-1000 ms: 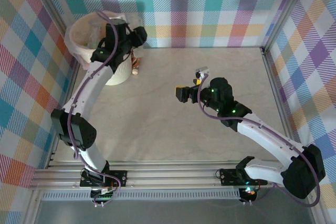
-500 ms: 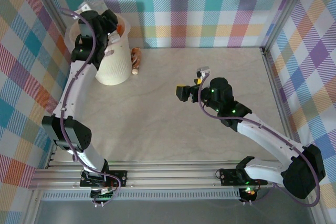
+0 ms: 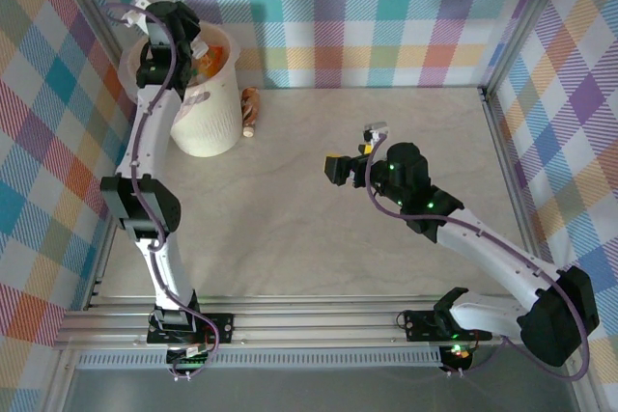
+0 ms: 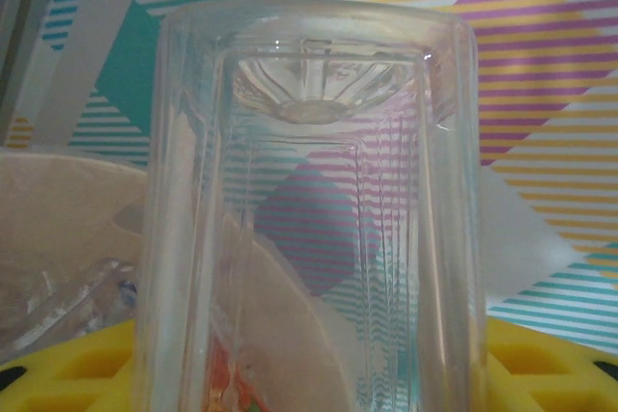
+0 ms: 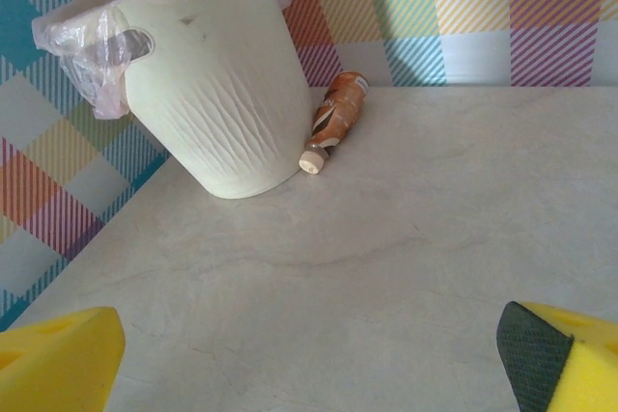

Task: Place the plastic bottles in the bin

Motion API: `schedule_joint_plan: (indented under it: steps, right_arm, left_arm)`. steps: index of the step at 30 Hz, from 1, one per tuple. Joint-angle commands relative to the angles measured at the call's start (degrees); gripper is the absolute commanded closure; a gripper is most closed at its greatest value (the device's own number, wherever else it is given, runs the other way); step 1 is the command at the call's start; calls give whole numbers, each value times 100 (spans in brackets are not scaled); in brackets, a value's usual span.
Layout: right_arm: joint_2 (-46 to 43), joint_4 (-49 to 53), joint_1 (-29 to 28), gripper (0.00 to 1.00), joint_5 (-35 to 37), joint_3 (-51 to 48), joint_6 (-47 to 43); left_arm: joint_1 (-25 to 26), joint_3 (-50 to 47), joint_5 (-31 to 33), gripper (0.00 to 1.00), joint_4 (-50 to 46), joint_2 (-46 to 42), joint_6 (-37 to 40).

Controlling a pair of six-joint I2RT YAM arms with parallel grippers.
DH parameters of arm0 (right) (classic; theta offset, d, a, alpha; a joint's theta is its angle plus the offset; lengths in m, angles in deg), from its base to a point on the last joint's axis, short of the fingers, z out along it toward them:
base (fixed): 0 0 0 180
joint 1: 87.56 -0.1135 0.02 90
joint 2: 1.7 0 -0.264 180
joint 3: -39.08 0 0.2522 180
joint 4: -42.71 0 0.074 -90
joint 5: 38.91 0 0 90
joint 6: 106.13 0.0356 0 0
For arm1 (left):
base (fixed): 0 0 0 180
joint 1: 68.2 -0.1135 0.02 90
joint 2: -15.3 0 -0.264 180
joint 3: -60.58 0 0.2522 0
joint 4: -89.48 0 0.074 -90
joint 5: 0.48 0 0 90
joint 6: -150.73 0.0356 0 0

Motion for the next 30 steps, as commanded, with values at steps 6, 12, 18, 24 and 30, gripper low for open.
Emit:
schedule_joint_plan:
  steps: [6,12,18,24,30]
  right_arm:
    - [-173,1,-9,0,148,-88,62]
    - [-156,-8,-8,0,166,-85,74]
    - [-104,-51,-7,0,168,-72,158]
    - [-7,-20,-12,0,127,13,203]
    - [11,-7,-8,0,105,60,285]
  left_arm:
    - [-85,1492,175,14,-1447,591,117]
    - [-76,1492,-113,0,-1614,376,250]
    - [263,1419,-283,0,-1761,83,853]
    - [807,817,-412,0,-1453,-353,1402]
    - [1708,-337,-192,0,-701,-730,1938]
